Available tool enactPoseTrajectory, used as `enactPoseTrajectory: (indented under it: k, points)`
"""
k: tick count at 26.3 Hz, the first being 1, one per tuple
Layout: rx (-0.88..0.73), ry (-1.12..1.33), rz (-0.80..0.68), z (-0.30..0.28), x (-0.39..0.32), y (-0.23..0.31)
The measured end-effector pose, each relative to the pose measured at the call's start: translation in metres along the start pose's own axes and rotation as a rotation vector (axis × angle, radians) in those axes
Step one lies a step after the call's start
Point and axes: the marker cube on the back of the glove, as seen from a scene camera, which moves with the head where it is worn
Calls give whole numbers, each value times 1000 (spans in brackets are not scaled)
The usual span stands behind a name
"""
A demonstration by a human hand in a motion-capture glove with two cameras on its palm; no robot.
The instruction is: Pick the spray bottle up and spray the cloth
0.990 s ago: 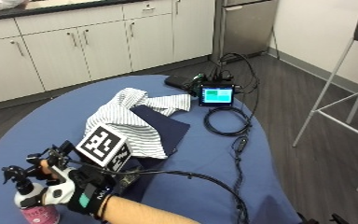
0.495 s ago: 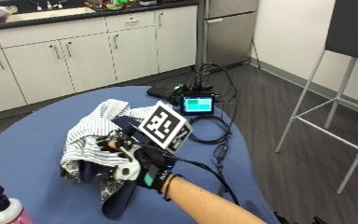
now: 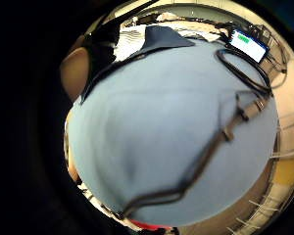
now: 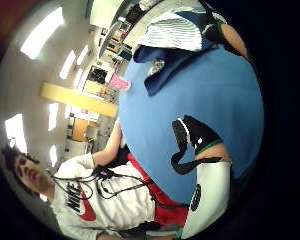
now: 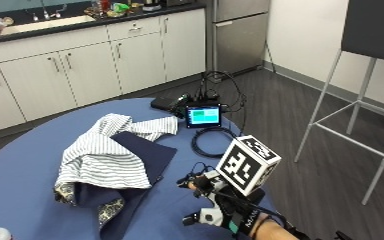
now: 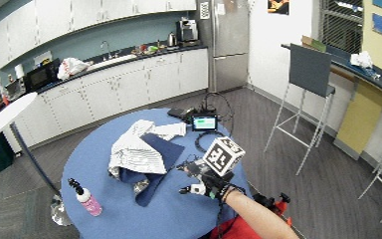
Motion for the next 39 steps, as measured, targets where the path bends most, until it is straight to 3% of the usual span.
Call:
enactPoseTrajectory:
  k: [9, 20, 39]
  points:
    - [-20, 102, -37, -19, -18, 53]
    - [-82, 169, -128, -32, -37, 23]
    - [-67, 125, -157, -30, -49, 21]
